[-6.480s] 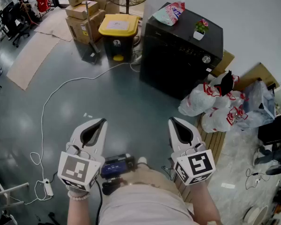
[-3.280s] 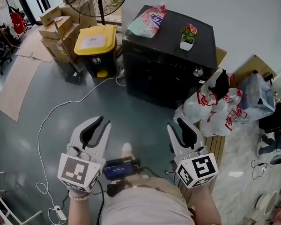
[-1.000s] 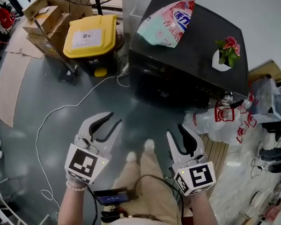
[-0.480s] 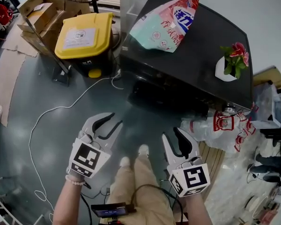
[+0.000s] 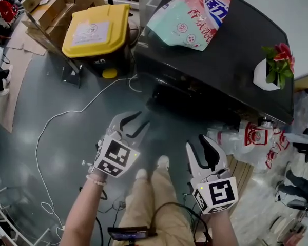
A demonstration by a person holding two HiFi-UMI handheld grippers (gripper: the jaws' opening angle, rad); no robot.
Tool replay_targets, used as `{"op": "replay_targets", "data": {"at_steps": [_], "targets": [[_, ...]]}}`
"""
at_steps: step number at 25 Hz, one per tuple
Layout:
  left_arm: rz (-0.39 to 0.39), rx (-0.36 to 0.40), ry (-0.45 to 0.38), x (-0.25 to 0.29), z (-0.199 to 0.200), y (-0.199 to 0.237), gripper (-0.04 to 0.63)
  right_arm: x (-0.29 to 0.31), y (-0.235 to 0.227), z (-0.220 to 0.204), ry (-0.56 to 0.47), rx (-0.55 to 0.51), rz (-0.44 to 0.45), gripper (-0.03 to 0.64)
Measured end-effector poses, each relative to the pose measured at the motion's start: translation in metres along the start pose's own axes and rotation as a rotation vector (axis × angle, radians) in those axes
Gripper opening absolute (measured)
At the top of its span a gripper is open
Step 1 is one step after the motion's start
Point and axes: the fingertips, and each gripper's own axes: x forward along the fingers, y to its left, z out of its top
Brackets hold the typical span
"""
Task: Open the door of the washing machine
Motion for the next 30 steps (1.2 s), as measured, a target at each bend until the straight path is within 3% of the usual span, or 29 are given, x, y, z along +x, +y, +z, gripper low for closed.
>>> {"op": "replay_targets", "data": {"at_steps": [9, 16, 30], "targets": [[-0.002, 0.062, 0.076, 0.051, -0.036, 0.013, 0.126, 0.020, -0.021, -0.027, 0.013, 0.033, -0.013, 0.133], [-0.004, 0.102, 0.125, 0.086, -0.060, 0.019, 0.126, 0.027, -0.027, -0.039, 0.013, -0.001, 0.009, 0.133], [-0.046, 0.149, 0.185, 0.129, -0.082, 0.026, 0.139, 0.026, -0.039, -0.063, 0.023, 0.007, -0.006, 0.133]]}}
